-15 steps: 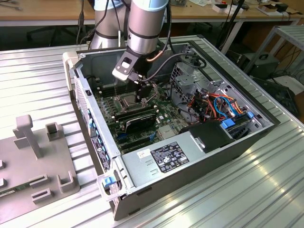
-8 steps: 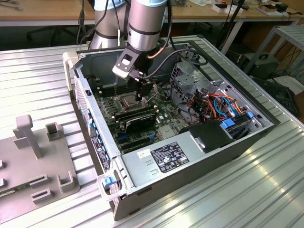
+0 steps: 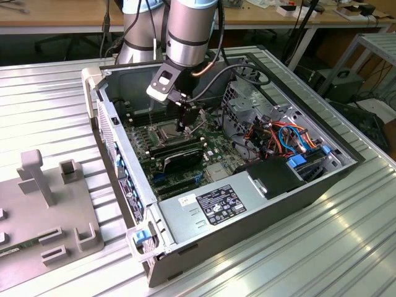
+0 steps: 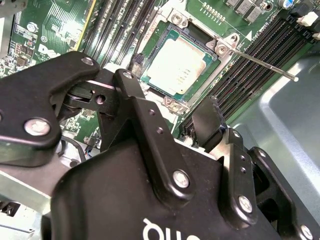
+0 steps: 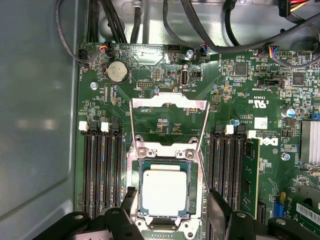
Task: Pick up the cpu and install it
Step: 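Place the cpu into insertion slot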
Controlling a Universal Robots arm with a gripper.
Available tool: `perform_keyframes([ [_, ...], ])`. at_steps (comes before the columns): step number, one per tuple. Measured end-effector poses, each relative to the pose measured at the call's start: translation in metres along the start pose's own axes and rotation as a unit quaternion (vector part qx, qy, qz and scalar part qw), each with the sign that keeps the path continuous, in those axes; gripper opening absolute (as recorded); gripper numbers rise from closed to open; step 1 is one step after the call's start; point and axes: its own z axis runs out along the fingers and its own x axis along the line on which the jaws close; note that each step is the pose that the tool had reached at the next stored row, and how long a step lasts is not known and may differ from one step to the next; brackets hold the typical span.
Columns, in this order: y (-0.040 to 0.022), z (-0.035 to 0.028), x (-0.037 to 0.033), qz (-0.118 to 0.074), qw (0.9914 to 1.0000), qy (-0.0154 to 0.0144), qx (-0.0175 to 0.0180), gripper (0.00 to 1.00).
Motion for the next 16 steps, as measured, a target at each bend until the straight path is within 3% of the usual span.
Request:
perform_keyframes([
  [3, 0.0, 0.0, 0.0, 0.0, 1.0, -0.0001, 0.0, 0.66],
  [5, 0.0, 0.0, 0.0, 0.0, 1.0, -0.0002, 0.0, 0.47],
  [8, 0.0, 0.0, 0.0, 0.0, 1.0, -0.0002, 0.0, 0.29],
  [11, 0.0, 0.0, 0.0, 0.0, 1.0, -0.0003, 0.0, 0.23],
  [13, 0.0, 0.0, 0.0, 0.0, 1.0, -0.0004, 0.0, 0.11],
  [16, 0.0, 0.0, 0.0, 0.0, 1.0, -0.0004, 0.0, 0.11],
])
